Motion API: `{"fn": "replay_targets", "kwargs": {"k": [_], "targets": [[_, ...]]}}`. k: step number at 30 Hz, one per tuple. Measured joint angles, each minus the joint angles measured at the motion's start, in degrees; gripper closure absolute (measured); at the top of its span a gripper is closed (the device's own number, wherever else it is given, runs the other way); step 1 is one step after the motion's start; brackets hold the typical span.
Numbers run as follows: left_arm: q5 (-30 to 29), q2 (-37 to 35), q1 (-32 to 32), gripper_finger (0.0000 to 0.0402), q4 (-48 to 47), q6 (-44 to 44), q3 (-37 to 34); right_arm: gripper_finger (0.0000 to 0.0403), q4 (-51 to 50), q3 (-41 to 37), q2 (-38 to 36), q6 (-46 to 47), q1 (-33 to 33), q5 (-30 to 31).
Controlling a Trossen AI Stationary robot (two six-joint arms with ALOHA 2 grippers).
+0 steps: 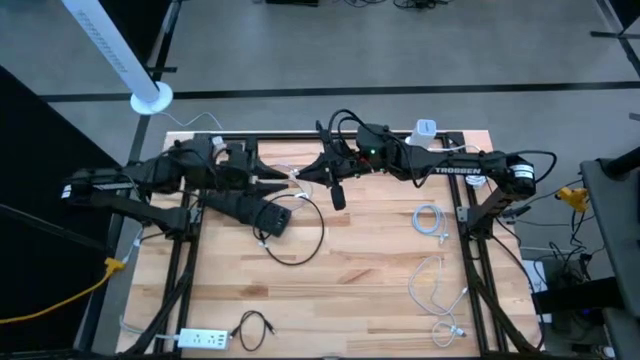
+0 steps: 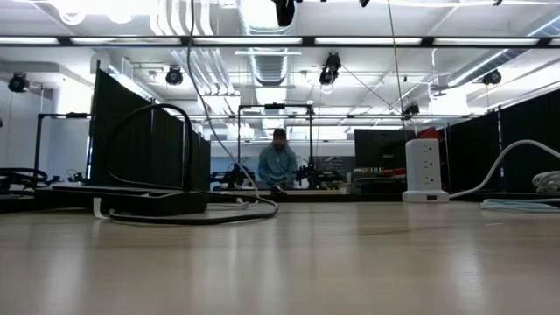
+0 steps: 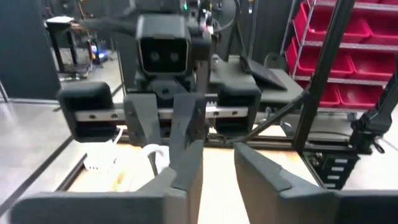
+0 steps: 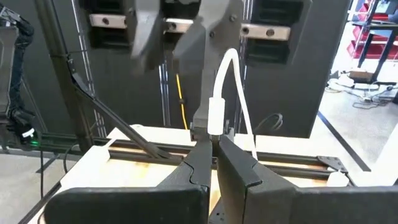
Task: Insert USB
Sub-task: Insert the top left white charger cable into the black outlet extension
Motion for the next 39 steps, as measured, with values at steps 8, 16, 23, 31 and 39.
{"fn": "replay_targets", "kwargs": {"k": [8,16,23,31,39], "targets": [[-10.6,0.4,0.0,0.0235,-3.2,-4.6,0.0,0.0403,0.0,0.0,0.0,0.0,0.0,0.0],[-12.0,2.2,0.0,0.0238,0.9,-7.9,0.0,0.0403,0.1,0.0,0.0,-1.1,0.0,0.0],[-11.2,6.1,0.0,0.0275,3.2,-8.0,0.0,0.0403,0.1,0.0,0.0,-1.1,0.0,0.0],[-10.1,3.8,0.0,0.0308,4.0,-6.5,0.0,0.0403,-1.5,0.0,0.0,-1.0,0.0,0.9],[-10.1,2.6,0.0,0.0329,3.9,-6.0,0.0,0.0403,-1.6,0.0,0.0,-1.0,0.0,1.4]]}}
